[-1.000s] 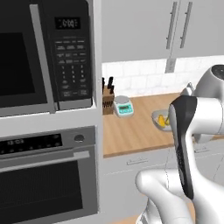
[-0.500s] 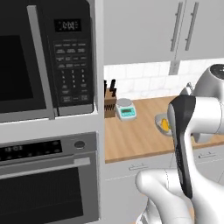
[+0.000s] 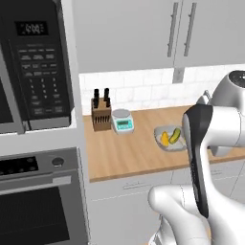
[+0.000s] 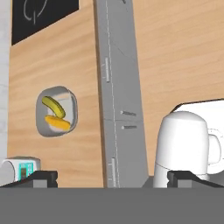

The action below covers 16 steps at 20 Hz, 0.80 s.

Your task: Take the meat container that has the chicken drumstick and place it on the second highest rack of the freezer. Then take the vegetable container that has the cucumber and corn and place it on the highest rack of the freezer.

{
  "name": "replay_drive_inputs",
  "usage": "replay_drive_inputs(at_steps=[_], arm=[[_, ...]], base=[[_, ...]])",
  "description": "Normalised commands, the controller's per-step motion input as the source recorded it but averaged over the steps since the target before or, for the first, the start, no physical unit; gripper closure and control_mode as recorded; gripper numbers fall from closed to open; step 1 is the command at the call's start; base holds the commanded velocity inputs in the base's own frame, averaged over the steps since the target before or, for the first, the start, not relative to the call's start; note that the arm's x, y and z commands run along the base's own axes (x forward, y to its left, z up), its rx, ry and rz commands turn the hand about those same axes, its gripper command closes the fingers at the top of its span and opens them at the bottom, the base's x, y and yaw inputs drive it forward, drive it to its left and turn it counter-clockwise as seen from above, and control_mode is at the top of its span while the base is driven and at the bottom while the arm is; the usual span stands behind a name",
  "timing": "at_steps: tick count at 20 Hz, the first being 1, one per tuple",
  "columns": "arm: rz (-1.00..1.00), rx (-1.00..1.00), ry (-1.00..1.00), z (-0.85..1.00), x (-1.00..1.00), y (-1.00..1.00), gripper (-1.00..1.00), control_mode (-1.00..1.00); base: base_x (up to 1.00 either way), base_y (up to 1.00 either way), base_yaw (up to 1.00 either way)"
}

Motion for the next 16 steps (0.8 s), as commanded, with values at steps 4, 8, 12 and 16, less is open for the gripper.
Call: replay_drive_inputs(at_steps=[4,8,12,16], arm=[[0.00,0.00,0.00,0.00,0.00,0.00,-1.00,1.00],[0.00,0.00,0.00,0.00,0.00,0.00,-1.00,1.00],[0.00,0.00,0.00,0.00,0.00,0.00,-1.00,1.00],[0.00,0.00,0.00,0.00,0.00,0.00,-1.00,1.00]], base=[[0.13,-0.54,0.00],[0.38,-0.34,0.00],[0.38,-0.10,0.00],[0.48,0.00,0.03]])
